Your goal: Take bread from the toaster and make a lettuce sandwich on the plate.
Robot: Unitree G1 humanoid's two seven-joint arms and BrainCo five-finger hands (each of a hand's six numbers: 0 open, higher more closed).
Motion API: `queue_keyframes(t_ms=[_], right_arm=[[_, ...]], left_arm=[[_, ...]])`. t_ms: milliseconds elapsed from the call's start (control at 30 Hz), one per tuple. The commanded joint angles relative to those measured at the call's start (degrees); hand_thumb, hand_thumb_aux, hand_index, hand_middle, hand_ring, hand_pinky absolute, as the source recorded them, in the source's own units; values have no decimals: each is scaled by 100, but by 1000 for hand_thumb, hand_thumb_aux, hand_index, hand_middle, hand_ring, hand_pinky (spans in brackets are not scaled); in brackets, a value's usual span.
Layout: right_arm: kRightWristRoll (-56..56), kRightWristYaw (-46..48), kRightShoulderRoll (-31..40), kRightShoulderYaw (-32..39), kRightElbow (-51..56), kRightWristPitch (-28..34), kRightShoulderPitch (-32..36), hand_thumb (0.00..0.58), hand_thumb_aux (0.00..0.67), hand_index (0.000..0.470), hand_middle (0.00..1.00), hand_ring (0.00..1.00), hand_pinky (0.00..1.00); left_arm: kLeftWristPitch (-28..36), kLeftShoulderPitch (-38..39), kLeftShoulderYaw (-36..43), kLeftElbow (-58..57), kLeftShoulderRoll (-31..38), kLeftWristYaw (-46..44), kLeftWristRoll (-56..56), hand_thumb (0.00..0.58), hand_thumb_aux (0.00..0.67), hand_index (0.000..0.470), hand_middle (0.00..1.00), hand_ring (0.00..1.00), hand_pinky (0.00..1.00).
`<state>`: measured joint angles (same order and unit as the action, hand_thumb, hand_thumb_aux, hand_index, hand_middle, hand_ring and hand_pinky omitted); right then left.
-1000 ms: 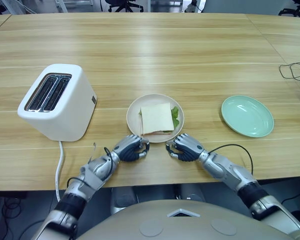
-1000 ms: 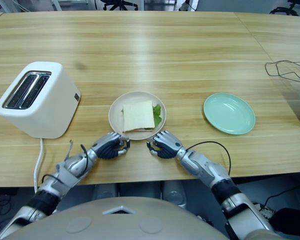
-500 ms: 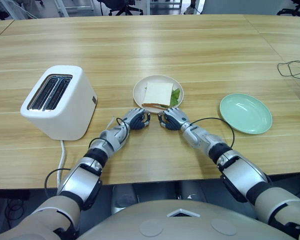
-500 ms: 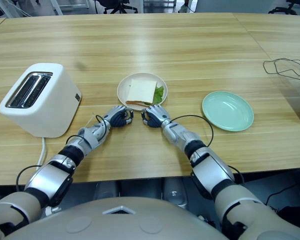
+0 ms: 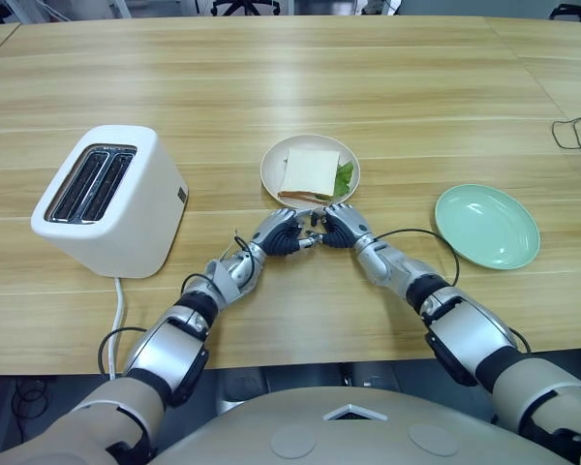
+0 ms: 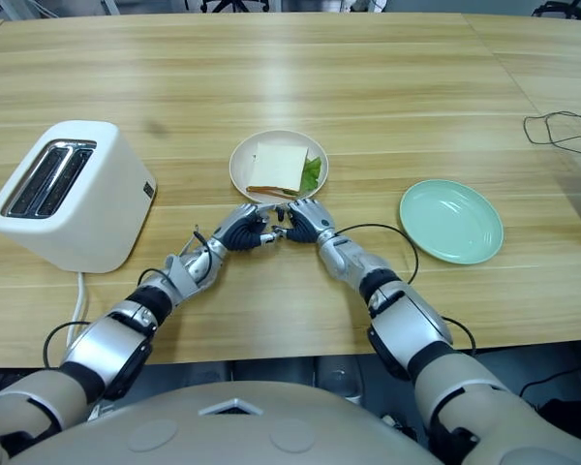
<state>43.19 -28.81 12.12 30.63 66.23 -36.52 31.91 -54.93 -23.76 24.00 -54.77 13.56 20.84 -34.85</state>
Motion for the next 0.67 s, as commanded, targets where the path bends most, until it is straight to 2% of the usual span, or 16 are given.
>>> queue_keyframes(t_ms=[33,100,200,300,433,667], right_arm=[[-561,51,355,-412,-1002,-741,-373,0,0,0,0,0,0],[-606,-264,476,-651,-1597,-799,-437,0,0,0,0,0,0],[-468,-839,502,-896,-1896,-623,-315,0,0,0,0,0,0],[-559,-1234,372,-1100,-1614,-550,-120,0,0,0,0,0,0],[-899,-1556,121,-1380,-1029,-744,5,0,0,0,0,0,0],[-1624,-1030,-81,-1767,-358,-1071,-123,0,0,0,0,0,0]], left_arm=[[-548,252,-503,1247,58,-163,942,0,0,0,0,0,0],[-556,226,-887,1522,-47,-250,1675,0,0,0,0,0,0],[-357,-76,-1435,1215,-219,-194,2225,0,0,0,0,0,0],[-218,-400,-1828,611,-385,-249,2520,0,0,0,0,0,0],[-144,-627,-2075,-162,-416,152,2278,0,0,0,0,0,0],[-159,-515,-2283,-486,-401,246,2255,0,0,0,0,0,0]])
